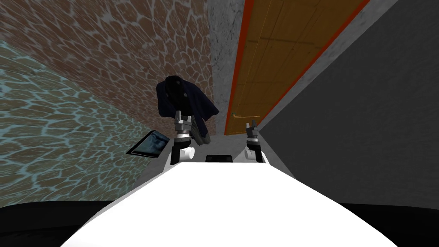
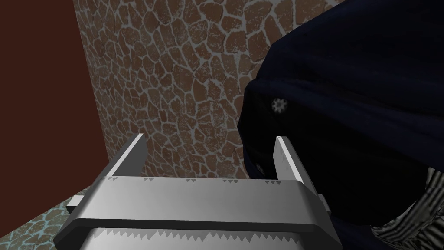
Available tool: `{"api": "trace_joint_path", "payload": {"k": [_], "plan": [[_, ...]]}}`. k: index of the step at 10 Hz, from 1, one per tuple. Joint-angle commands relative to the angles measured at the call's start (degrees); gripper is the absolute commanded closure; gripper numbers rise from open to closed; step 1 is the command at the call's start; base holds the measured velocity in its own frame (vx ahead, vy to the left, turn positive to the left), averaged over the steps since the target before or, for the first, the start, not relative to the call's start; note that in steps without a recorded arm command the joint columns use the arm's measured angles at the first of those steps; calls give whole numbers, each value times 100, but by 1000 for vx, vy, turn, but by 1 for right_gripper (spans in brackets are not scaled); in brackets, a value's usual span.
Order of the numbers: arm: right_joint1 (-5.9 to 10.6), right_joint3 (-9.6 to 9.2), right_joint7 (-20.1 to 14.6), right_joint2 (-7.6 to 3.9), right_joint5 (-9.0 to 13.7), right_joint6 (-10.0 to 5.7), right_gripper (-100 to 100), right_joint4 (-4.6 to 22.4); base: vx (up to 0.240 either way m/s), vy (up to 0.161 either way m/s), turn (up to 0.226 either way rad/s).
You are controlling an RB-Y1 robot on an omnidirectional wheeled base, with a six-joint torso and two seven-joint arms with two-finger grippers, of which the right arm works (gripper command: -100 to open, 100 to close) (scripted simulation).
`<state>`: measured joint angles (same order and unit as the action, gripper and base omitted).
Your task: Pull the door open
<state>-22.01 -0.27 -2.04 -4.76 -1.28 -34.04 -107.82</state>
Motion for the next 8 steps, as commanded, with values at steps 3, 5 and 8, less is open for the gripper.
{"api": "trace_joint_path", "payload": {"k": [3, 5, 8], "plan": [[168, 31, -92, -102, 63, -129, -100, 582, 59, -19, 51], [227, 38, -123, -138, 84, -175, -100, 847, 82, -24, 52], [348, 54, -188, -207, 129, -269, -100, 1305, 61, -17, 52]]}}
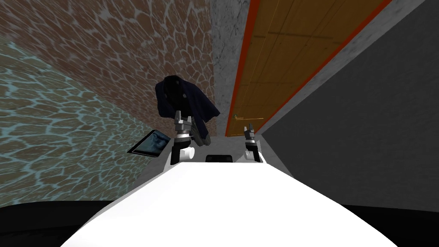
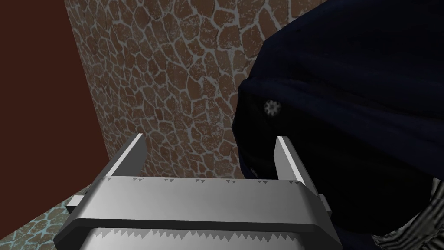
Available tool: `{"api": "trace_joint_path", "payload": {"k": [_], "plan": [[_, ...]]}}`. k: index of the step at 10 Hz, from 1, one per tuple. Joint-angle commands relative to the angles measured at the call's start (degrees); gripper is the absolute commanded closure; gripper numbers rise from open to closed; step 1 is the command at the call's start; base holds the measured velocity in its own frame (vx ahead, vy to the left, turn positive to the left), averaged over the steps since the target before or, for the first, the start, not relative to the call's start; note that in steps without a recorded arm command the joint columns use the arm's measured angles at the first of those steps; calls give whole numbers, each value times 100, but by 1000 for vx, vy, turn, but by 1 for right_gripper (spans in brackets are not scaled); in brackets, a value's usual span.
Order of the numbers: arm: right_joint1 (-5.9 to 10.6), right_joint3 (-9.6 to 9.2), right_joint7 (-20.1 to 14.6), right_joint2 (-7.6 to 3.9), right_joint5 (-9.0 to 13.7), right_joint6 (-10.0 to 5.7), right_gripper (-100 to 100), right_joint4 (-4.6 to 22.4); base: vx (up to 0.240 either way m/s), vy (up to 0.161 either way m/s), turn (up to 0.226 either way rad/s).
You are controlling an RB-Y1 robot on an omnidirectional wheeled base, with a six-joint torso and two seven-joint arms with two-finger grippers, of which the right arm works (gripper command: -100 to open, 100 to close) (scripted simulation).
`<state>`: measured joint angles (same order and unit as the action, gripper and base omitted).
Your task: Pull the door open
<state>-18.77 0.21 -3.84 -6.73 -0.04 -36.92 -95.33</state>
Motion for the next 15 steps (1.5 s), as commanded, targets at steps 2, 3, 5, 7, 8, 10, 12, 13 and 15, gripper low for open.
{"api": "trace_joint_path", "payload": {"k": [2, 3, 5, 7, 8, 10, 12, 13, 15], "plan": [[145, 21, -71, -79, 50, -76, -100, 437, 70, -17, 69], [145, 21, -71, -79, 50, -76, -100, 513, 55, -21, 30], [266, 37, -135, -146, 95, -171, -100, 872, 66, -28, 65], [326, 44, -167, -179, 118, -218, -100, 1193, 53, -22, 44], [385, 52, -198, -211, 139, -264, -100, 1370, 66, -16, 73], [444, 59, -230, -243, 161, -310, -100, 1586, 61, -20, 42], [503, 67, -261, -275, 183, -356, -100, 1866, 49, -20, 37], [559, 74, -290, -304, 204, -399, -100, 2031, 71, -33, 73], [614, 81, -320, -333, 224, -443, -100, 2271, 58, -20, 43]]}}
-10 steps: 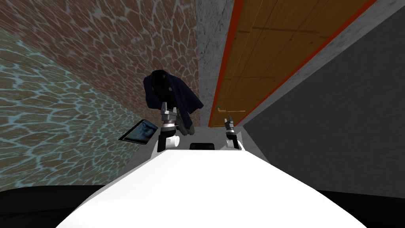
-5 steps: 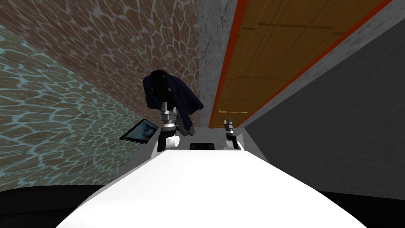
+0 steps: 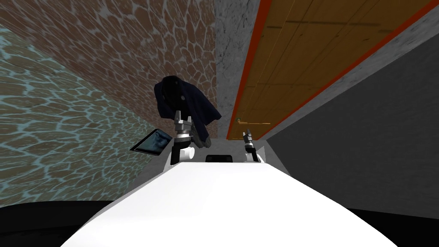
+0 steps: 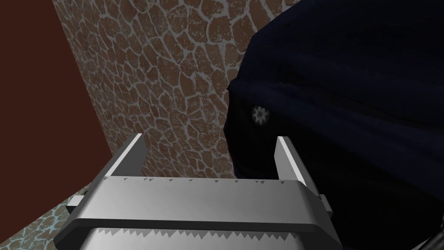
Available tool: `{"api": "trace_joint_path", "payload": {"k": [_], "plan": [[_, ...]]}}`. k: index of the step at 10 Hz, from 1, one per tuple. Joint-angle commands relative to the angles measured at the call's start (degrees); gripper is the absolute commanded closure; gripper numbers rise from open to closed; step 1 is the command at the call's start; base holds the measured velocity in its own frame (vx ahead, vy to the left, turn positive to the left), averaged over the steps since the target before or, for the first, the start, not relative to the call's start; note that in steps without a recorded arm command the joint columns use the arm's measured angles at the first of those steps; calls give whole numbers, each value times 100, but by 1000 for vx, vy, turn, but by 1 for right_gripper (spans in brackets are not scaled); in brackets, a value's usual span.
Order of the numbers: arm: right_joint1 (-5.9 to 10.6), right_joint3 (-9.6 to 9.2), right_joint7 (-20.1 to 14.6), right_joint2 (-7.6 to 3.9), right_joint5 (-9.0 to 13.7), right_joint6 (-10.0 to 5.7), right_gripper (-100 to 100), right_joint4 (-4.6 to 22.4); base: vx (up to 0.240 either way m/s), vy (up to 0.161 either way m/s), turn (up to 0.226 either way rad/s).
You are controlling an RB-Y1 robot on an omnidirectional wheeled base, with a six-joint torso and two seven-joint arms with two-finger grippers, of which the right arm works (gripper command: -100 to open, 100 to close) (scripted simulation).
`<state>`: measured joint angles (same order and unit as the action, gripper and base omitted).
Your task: Pull the door open
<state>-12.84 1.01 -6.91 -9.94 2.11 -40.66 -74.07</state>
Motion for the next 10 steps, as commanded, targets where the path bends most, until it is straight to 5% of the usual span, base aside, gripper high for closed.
{"api": "trace_joint_path", "payload": {"k": [1, 10], "plan": [[22, 1, -13, -12, 9, -69, -100, 159, 44, -18, 23], [444, 55, -237, -229, 165, -398, -100, 1752, 83, -34, 62]]}}
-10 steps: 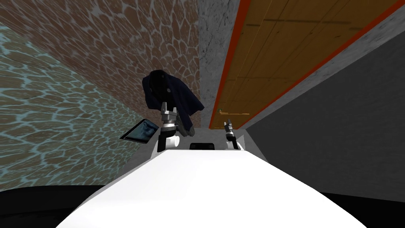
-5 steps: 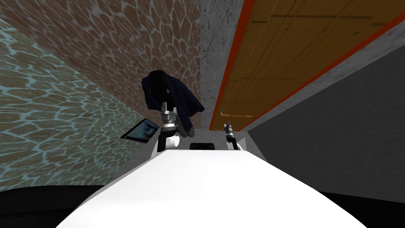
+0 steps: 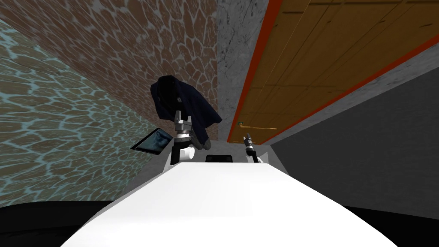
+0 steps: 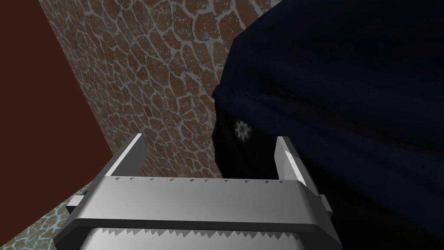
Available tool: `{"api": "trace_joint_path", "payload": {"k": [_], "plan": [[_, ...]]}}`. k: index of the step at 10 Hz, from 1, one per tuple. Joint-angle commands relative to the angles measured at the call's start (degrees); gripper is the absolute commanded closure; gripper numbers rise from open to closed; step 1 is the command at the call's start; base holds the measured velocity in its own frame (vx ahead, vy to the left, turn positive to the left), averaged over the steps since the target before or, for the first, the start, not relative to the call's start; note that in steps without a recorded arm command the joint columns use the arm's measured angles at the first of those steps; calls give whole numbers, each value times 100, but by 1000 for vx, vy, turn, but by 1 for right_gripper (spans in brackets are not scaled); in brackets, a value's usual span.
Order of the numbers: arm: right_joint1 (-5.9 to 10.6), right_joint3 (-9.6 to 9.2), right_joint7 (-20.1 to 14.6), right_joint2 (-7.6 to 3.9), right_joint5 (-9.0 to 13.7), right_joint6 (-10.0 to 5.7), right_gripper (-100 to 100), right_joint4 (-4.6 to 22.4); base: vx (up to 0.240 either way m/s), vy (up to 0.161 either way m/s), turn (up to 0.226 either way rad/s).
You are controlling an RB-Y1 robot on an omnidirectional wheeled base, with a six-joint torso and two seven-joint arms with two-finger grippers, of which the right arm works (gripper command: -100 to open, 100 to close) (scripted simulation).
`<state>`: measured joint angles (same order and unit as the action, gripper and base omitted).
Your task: Pull the door open
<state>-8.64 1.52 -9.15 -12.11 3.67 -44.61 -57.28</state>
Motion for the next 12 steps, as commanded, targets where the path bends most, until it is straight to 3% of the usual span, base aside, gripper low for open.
{"api": "trace_joint_path", "payload": {"k": [1, 7, 9, 12], "plan": [[58, 8, -31, -30, 22, -30, -100, 202, 82, -38, 36], [204, 27, -109, -102, 76, -144, -100, 753, 61, -24, 33], [214, 28, -108, -104, 77, -143, -100, 769, 54, -20, 16], [158, 188, -250, -281, 190, -346, -100, 1010, 177, 25, 146]]}}
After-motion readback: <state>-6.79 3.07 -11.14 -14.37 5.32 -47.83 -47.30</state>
